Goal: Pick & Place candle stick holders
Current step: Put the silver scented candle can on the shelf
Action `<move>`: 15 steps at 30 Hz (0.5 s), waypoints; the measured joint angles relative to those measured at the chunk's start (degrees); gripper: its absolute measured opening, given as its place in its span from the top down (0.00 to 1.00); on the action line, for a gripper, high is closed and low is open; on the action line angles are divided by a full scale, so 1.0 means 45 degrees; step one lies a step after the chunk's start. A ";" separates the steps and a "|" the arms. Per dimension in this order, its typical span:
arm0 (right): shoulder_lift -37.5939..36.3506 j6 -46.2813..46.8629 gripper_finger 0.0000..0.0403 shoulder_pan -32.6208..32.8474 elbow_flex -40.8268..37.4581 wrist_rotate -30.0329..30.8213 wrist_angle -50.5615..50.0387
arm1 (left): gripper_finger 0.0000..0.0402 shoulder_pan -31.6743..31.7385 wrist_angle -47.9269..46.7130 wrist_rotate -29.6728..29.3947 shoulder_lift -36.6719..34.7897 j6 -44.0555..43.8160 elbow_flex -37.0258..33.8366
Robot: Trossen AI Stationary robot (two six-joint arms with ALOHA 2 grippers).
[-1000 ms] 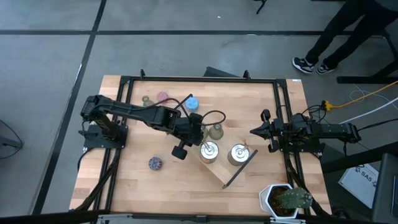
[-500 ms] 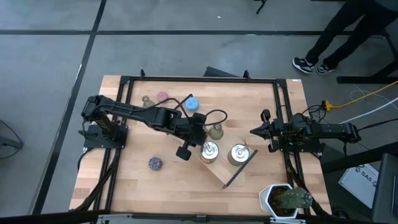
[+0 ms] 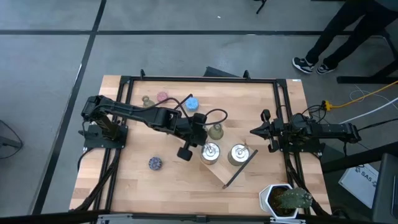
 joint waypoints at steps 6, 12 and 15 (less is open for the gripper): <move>0.0000 0.0000 1.00 -0.0005 0.0000 0.0000 0.0000 | 1.00 -0.0065 -0.0378 0.0235 0.0000 -0.0570 0.0000; 0.0000 0.0000 1.00 0.0000 0.0000 0.0000 0.0000 | 1.00 -0.0173 0.0127 0.0555 0.0000 -0.0585 0.0000; 0.0000 0.0000 1.00 -0.0001 0.0000 0.0000 0.0000 | 1.00 -0.0185 0.0427 0.0581 0.0000 -0.0581 0.0000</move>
